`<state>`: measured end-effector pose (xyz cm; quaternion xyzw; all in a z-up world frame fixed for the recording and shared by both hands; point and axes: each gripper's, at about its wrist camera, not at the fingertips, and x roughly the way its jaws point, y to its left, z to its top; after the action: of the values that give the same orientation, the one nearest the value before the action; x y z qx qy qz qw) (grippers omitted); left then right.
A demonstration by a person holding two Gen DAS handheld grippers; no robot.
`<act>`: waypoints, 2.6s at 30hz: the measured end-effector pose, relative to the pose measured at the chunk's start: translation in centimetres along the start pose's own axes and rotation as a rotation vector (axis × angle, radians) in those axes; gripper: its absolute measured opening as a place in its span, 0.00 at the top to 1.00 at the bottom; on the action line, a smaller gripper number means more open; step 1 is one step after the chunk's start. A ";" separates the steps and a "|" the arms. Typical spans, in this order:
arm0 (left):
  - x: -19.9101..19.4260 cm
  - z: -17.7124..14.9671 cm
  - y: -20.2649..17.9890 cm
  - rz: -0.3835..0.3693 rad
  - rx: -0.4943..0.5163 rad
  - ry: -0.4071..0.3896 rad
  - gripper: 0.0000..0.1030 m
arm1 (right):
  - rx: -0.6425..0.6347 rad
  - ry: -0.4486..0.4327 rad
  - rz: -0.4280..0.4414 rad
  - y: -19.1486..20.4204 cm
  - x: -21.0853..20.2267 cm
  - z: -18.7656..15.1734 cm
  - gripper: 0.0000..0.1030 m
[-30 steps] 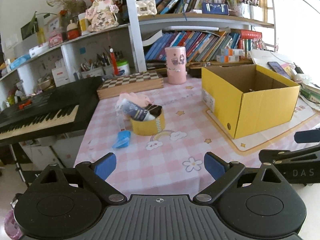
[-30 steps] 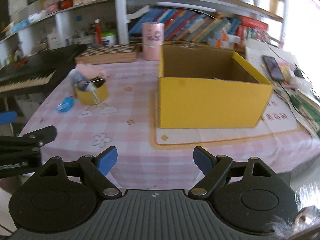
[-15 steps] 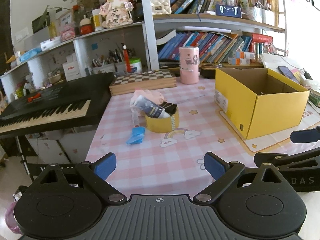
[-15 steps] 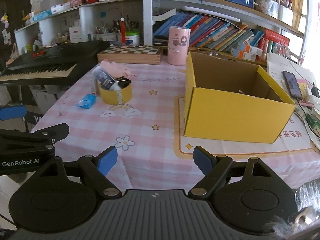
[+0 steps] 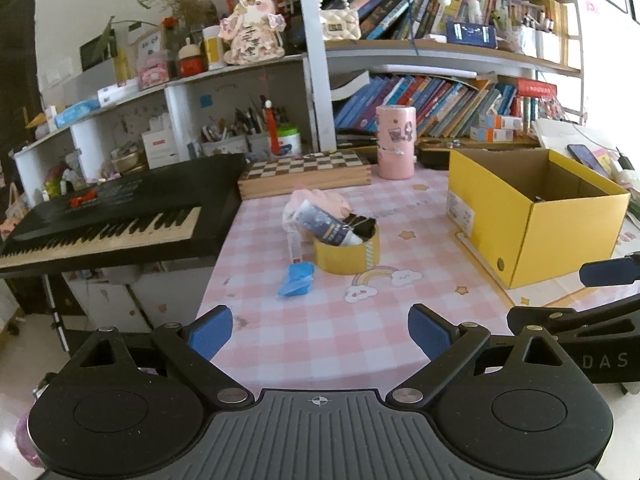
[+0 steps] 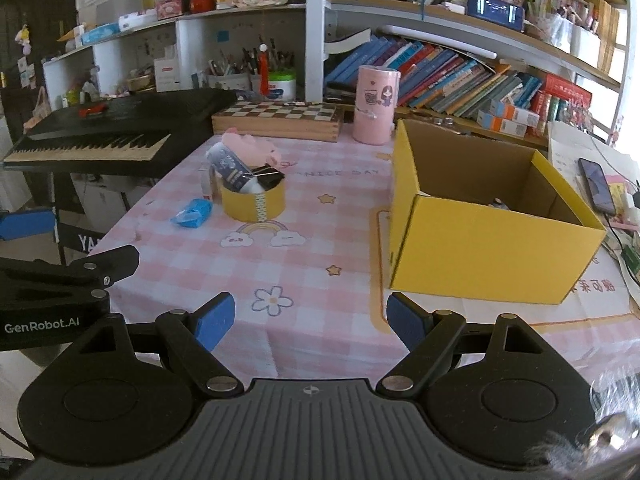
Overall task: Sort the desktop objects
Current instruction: 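Withdraw both tools from the box back toward the tape roll, then grasp the blue cloth with the left tool while the right tool grasps the tube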
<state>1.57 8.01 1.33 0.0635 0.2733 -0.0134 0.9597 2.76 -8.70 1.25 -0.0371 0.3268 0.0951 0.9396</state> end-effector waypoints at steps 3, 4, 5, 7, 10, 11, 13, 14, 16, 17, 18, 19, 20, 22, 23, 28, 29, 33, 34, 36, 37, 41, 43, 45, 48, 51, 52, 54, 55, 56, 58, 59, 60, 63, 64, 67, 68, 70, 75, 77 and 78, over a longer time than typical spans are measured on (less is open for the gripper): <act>-0.1 -0.1 0.7 0.012 -0.015 0.002 0.06 | -0.014 0.002 0.013 0.8 0.1 0.2 0.20; -0.1 -0.1 0.9 0.016 -0.019 0.003 0.06 | -0.017 0.004 0.018 1.0 0.2 0.2 0.20; -0.2 -0.2 1.2 0.021 -0.023 0.006 0.06 | -0.020 0.006 0.022 1.3 0.3 0.3 0.20; -0.2 -0.4 1.6 0.031 -0.034 0.012 0.06 | -0.029 0.012 0.034 1.7 0.5 0.5 0.20; -0.1 -0.5 2.3 0.048 -0.056 0.023 0.06 | -0.045 0.022 0.052 2.4 0.9 0.7 0.20; -0.1 -0.5 2.5 0.052 -0.062 0.027 0.06 | -0.052 0.026 0.058 2.6 1.0 0.9 0.20; 0.3 -0.5 2.9 0.059 -0.073 0.039 0.06 | -0.064 0.033 0.065 2.9 1.4 1.1 0.20; 0.4 -0.6 3.0 0.061 -0.078 0.047 0.06 | -0.069 0.038 0.068 3.1 1.6 1.2 0.20; 0.9 -0.6 3.2 0.063 -0.089 0.060 0.06 | -0.076 0.048 0.074 3.3 2.1 1.4 0.20; 1.1 -0.7 3.3 0.064 -0.093 0.064 0.06 | -0.079 0.052 0.077 3.3 2.4 1.4 0.20; 1.3 -0.7 3.4 0.065 -0.095 0.067 0.06 | -0.080 0.055 0.079 3.3 2.6 1.6 0.20; 1.5 -0.6 3.5 0.067 -0.096 0.071 0.06 | -0.081 0.059 0.081 3.3 3.0 1.7 0.20; 1.8 -0.6 3.6 0.070 -0.097 0.074 0.06 | -0.081 0.061 0.083 3.3 3.3 1.9 0.20; 2.4 -0.4 3.8 0.075 -0.099 0.077 0.06 | -0.082 0.065 0.088 3.2 4.1 2.4 0.20; 2.7 -0.3 4.0 0.075 -0.099 0.077 0.06 | -0.083 0.064 0.090 3.2 4.5 2.7 0.20; 4.7 0.9 4.3 0.081 -0.109 0.086 0.06 | -0.094 0.058 0.095 2.9 6.7 4.7 0.20; 5.2 1.1 4.3 0.081 -0.113 0.088 0.06 | -0.097 0.055 0.096 2.8 7.2 5.1 0.20; 7.3 2.0 4.2 0.085 -0.122 0.110 0.06 | -0.114 0.058 0.095 2.3 9.2 6.6 0.21; 7.8 2.2 4.2 0.084 -0.125 0.118 0.06 | -0.121 0.059 0.097 2.1 9.7 7.0 0.22; 9.0 2.5 4.1 0.080 -0.130 0.131 0.06 | -0.136 0.051 0.104 1.9 10.6 7.8 0.22; 9.6 2.7 4.1 0.080 -0.132 0.135 0.06 | -0.144 0.046 0.108 1.8 11.0 8.2 0.23; 12.1 3.4 3.7 0.103 -0.145 0.175 0.07 | -0.157 0.048 0.125 1.4 12.9 9.9 0.24; 13.4 3.7 3.6 0.102 -0.157 0.196 0.07 | -0.157 0.061 0.135 1.1 13.8 10.6 0.24; 14.8 3.8 3.5 0.097 -0.166 0.209 0.08 | -0.170 0.061 0.143 0.9 14.6 11.2 0.24; 17.0 3.9 3.1 0.115 -0.165 0.235 0.08 | -0.178 0.061 0.165 0.4 16.0 12.4 0.24; 18.8 4.1 2.9 0.118 -0.169 0.260 0.08 | -0.186 0.068 0.194 0.3 17.7 13.5 0.24; 19.3 4.2 2.8 0.119 -0.165 0.266 0.09 | -0.189 0.069 0.212 0.4 18.2 13.9 0.24; 20.3 4.2 2.6 0.120 -0.148 0.283 0.16 | -0.204 0.075 0.247 0.7 19.0 14.6 0.25; 20.8 4.2 2.5 0.119 -0.139 0.293 0.17 | -0.216 0.080 0.270 0.9 19.5 15.0 0.25; 21.3 4.1 2.4 0.118 -0.132 0.303 0.20 | -0.232 0.088 0.297 1.2 20.0 15.3 0.28; 22.0 4.1 2.3 0.112 -0.124 0.324 0.29 | -0.276 0.102 0.349 2.1 21.0 16.0 0.32; 22.3 4.1 2.3 0.108 -0.124 0.334 0.34 | -0.302 0.112 0.372 2.6 21.5 16.2 0.34; 22.6 4.1 2.2 0.104 -0.125 0.343 0.39 | -0.333 0.126 0.400 3.2 22.1 16.4 0.36; 22.9 4.2 2.0 0.090 -0.131 0.342 0.46 | -0.394 0.168 0.461 4.5 23.8 16.8 0.44; 23.0 4.2 2.0 0.088 -0.134 0.341 0.46 | -0.402 0.183 0.473 4.9 24.4 16.9 0.45; 23.0 4.3 1.7 0.096 -0.127 0.344 0.46 | -0.421 0.216 0.499 5.6 25.9 17.1 0.46; 23.0 4.3 1.7 0.094 -0.126 0.343 0.49 | -0.430 0.221 0.504 5.8 26.1 17.0 0.50; 22.8 4.3 1.6 0.078 -0.131 0.340 0.56 | -0.449 0.240 0.517 5.9 26.8 16.8 0.56; 22.9 4.7 1.1 0.027 -0.103 0.356 0.72 | -0.419 0.190 0.510 5.0 26.3 16.8 0.68; 22.4 4.8 0.8 0.007 -0.085 0.345 0.72 | -0.324 0.151 0.514 3.4 25.5 17.2 0.70; 21.9 5.0 0.6 0.003 -0.076 0.327 0.72 | -0.279 0.139 0.513 2.7 25.1 17.4 0.70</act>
<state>22.84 8.12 -5.92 0.0289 0.4261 0.0088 0.9042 32.08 0.13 -0.76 -0.0886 0.3730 0.3704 0.8461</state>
